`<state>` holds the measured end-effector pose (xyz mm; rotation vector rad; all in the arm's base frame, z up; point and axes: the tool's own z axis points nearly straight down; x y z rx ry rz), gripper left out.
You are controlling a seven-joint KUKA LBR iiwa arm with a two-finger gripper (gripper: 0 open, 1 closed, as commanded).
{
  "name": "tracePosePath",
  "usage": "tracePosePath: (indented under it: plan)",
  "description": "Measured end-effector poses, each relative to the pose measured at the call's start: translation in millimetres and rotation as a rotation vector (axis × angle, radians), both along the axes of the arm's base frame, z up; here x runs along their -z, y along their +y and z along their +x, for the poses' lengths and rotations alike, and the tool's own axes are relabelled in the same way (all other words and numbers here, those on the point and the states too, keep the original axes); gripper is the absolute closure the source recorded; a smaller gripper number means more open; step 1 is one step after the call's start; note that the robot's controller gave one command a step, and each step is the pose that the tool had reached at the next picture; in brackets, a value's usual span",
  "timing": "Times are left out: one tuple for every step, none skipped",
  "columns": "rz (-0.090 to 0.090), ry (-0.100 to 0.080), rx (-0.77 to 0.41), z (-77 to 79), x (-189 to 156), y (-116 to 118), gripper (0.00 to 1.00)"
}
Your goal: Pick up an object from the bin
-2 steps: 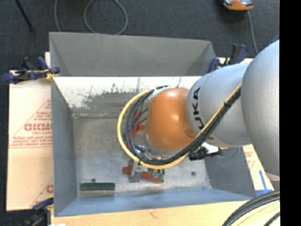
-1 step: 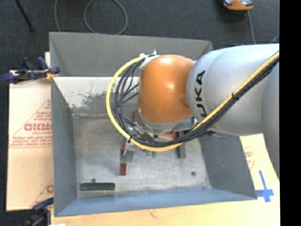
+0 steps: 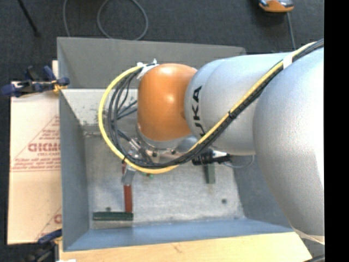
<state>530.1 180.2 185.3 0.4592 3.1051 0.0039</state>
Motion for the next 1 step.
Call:
tracePosePath:
  plan:
    - [-0.003, -0.007, -0.517, -47.4, -184.7, -13.6, 1.0]
